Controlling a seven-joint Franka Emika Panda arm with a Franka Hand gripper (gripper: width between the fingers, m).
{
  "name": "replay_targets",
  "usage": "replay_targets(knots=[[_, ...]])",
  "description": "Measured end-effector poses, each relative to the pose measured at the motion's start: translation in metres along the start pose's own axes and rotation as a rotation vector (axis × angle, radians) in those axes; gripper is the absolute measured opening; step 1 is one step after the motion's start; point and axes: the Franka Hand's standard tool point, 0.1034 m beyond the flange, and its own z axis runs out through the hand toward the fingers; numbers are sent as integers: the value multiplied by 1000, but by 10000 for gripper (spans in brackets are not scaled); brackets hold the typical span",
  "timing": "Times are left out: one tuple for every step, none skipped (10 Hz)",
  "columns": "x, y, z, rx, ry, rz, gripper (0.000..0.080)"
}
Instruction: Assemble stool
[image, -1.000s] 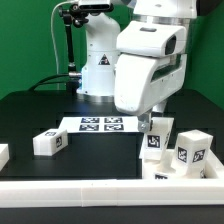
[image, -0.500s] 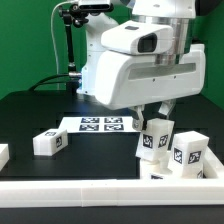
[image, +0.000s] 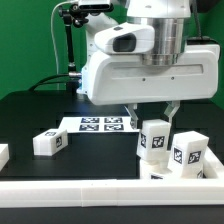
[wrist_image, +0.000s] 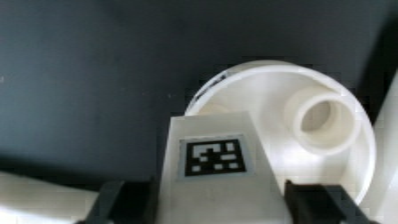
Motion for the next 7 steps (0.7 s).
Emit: replay_targets(knots=[[0,-1,0,10,1,83,343],[0,-1,0,10,1,122,343],[1,-3,0,10,3,214,343],[1,-6,0,10,3,291,343],[1,-7,0,10,2,329,343],[1,-8,0,11,2,405,343],[1,-10,0,11,2,452,343]])
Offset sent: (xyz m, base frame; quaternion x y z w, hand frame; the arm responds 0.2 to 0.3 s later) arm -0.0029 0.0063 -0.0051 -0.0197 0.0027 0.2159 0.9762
